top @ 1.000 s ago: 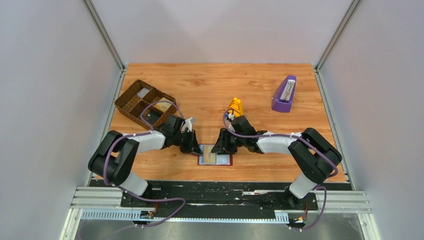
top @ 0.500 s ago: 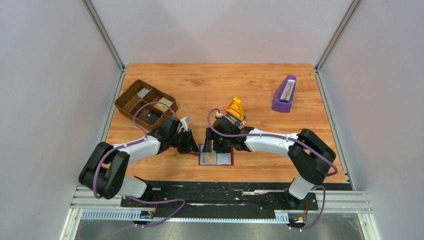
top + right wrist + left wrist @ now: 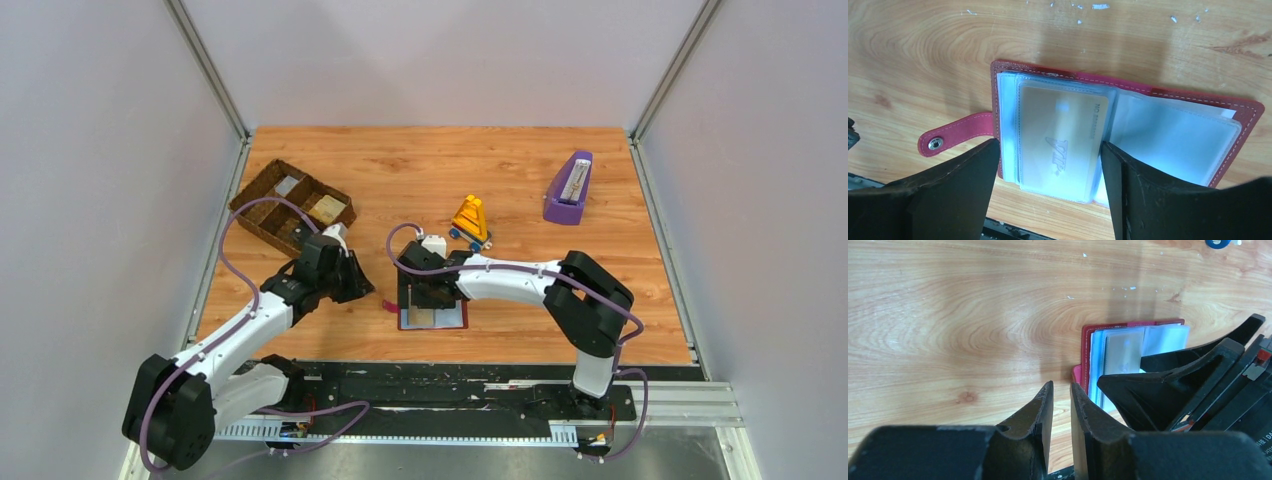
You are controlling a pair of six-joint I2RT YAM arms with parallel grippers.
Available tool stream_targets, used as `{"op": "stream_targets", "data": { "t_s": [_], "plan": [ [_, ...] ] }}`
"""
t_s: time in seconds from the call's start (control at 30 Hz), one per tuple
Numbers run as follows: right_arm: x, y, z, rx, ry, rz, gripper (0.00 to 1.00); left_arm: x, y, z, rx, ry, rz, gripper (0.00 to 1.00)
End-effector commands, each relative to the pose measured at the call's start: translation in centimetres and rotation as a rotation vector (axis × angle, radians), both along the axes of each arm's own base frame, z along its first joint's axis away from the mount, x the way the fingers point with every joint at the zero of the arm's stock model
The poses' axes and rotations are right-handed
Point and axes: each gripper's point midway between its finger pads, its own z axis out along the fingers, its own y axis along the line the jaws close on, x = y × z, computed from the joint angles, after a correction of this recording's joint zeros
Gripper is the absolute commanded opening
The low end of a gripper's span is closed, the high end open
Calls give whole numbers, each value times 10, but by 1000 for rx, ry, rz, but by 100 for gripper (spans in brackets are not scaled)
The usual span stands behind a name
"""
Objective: Take the credit cards out of the card holder
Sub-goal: Remove the credit card from the card holder.
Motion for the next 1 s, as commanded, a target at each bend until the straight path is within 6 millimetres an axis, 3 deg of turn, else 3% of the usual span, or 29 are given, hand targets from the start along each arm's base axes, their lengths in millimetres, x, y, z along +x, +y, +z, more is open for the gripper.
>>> {"op": "stream_targets", "data": {
  "t_s": [0.0, 0.27, 0.6, 0.97],
  "plan": [
    [0, -17, -18, -125, -6, -45, 75, 3, 6, 3, 18, -5, 30, 27],
    [1, -20, -23, -182, -30, -31, 61, 0, 1, 2, -7, 2, 11, 27],
    [-2, -19, -35, -226, -24, -13, 62, -3, 3, -1, -8, 5, 15, 27],
    [3, -6, -13, -118, -76, -11, 51, -7, -5, 0, -35, 14, -37, 27]
  ]
}}
